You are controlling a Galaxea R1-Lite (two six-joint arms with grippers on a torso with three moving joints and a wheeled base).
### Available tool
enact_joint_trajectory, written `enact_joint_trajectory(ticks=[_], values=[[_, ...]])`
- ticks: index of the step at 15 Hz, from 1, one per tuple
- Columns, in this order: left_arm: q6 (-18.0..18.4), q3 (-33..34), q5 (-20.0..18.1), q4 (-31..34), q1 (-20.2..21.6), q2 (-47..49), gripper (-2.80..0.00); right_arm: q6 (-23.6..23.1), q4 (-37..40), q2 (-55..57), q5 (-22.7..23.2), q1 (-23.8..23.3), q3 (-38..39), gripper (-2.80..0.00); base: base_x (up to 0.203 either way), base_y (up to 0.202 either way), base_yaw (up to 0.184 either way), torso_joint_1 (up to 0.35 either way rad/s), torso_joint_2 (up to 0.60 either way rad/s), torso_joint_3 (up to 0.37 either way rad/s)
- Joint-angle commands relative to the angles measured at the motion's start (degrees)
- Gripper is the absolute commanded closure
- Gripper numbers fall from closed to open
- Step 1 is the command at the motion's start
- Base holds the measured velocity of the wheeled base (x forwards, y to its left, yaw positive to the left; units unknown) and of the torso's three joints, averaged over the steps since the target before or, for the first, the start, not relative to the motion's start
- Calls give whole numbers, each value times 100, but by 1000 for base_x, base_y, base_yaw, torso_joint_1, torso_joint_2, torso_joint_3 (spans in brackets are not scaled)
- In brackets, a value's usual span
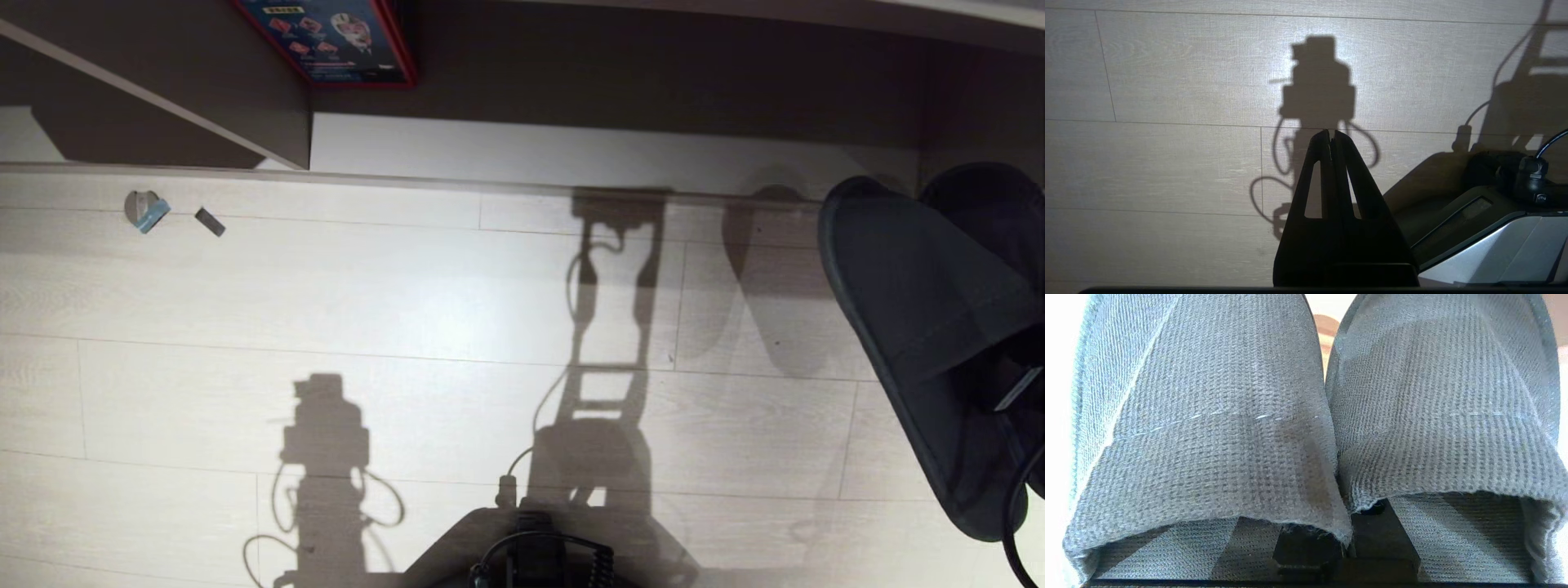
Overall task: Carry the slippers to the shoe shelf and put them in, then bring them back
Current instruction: Place the slippers on the floor
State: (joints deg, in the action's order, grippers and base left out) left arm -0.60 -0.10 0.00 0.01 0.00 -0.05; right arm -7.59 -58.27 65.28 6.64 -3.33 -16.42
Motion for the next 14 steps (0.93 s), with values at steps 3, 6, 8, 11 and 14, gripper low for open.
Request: enact_joint_trajectory(ticks=[3,6,8,11,14], values=[[-2,1,0,-1,0,5,0,-13,67,-872,40,2,390,0,0,0,0,0,0,0],[3,1,0,-1,0,5,0,-5,607,-1911,374,5,651,0,0,0,0,0,0,0],[-2,1,0,-1,0,5,0,9,1239,-2813,661,7,795,0,0,0,0,0,0,0],[-2,1,0,-1,0,5,0,153,2603,-4311,1073,44,850,0,0,0,0,0,0,0],[-2,1,0,-1,8,5,0,237,3934,-5192,1232,96,868,0,0,0,0,0,0,0]])
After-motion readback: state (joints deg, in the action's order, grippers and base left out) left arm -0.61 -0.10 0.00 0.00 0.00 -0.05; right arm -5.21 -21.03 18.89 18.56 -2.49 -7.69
